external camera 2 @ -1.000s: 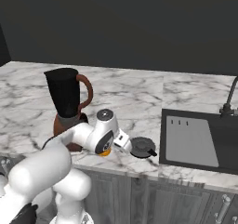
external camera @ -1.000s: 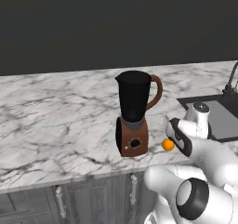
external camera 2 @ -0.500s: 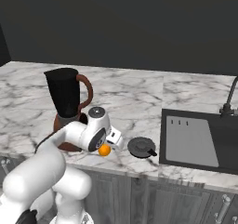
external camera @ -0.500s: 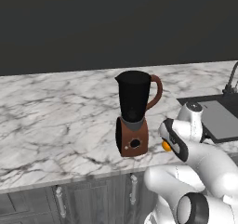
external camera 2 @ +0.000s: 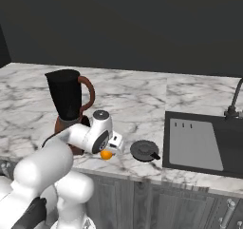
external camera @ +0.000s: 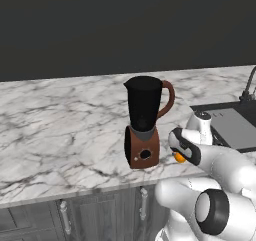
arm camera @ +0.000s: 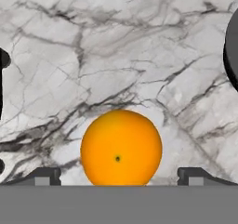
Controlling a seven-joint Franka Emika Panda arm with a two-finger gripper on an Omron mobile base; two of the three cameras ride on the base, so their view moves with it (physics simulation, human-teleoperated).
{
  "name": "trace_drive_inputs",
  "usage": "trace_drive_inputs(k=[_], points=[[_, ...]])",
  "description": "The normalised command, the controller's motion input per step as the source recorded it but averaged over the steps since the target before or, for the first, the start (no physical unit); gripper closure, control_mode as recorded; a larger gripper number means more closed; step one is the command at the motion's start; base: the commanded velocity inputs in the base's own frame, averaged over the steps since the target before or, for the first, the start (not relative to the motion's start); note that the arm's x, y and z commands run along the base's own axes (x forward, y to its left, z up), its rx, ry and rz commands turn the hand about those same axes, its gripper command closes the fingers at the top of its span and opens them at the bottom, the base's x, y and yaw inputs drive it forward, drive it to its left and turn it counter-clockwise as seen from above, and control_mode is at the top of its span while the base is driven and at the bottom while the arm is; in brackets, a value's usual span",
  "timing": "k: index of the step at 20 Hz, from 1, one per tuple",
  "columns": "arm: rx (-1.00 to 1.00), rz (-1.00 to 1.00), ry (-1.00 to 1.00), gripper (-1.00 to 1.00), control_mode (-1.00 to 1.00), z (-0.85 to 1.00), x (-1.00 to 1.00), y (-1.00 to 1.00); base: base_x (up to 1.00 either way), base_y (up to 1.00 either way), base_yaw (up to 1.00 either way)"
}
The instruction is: Open the blender lid, put the orange in the blender, close the lid, and start the blender.
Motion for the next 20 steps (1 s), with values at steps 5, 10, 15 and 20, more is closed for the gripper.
trace_drive_inputs(k=[5, 10, 15, 20], points=[[0.0, 0.11, 0.09, -1.0, -1.0, -0.36, 0.05, 0.1, 0.0, 0.0, 0.0], [0.0, 0.09, 0.07, 1.0, -1.0, -0.43, 0.0, 0.08, 0.0, 0.0, 0.0], [0.0, 0.03, 0.0, 1.0, -1.0, -0.09, -0.02, 0.01, 0.0, 0.0, 0.0], [0.0, 0.0, -0.14, 1.0, -1.0, 0.45, -0.39, 0.0, 0.0, 0.0, 0.0]])
